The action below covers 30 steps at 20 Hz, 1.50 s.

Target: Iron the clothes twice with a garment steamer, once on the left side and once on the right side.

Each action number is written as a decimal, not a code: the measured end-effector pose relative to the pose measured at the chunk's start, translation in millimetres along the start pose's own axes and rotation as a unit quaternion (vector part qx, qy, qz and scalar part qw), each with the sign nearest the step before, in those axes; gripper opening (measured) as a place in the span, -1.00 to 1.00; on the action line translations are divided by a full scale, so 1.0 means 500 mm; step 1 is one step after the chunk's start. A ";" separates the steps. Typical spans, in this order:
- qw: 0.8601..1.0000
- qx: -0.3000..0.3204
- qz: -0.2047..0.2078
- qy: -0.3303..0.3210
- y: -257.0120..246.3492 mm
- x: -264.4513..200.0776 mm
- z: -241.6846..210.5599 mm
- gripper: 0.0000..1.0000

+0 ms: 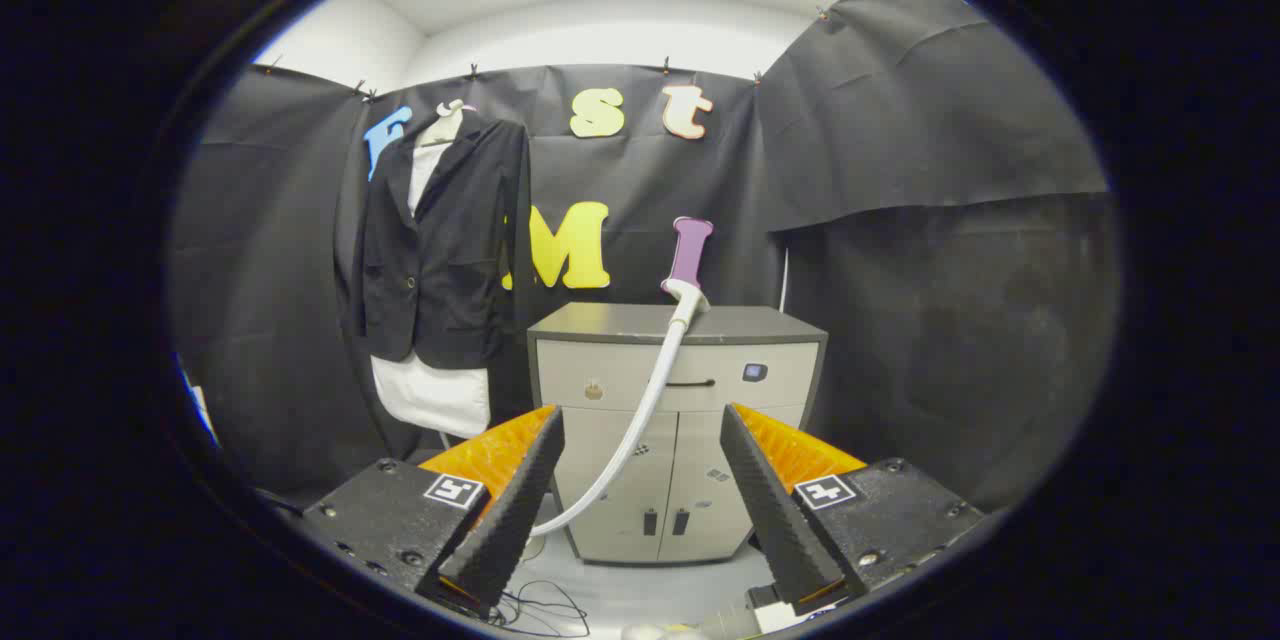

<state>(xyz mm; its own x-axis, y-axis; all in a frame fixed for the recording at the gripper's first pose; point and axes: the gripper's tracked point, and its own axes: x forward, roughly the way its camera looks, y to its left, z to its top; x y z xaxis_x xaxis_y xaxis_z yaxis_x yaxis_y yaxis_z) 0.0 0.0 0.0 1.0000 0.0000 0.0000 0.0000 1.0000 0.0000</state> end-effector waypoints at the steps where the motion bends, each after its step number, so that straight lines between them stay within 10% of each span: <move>1: 1.000 0.001 -0.004 -0.001 -0.003 -0.002 0.006 0.96; 17: 0.999 -0.001 -0.035 -0.009 -0.010 -0.001 0.061 0.96; 30: 1.000 -0.001 -0.024 -0.006 -0.109 0.355 0.197 0.96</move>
<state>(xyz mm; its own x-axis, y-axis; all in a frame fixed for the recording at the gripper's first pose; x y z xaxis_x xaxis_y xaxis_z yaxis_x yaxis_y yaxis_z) 177.4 -54.3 98.4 0.9988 -0.0472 0.0129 0.0472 0.9989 -0.0008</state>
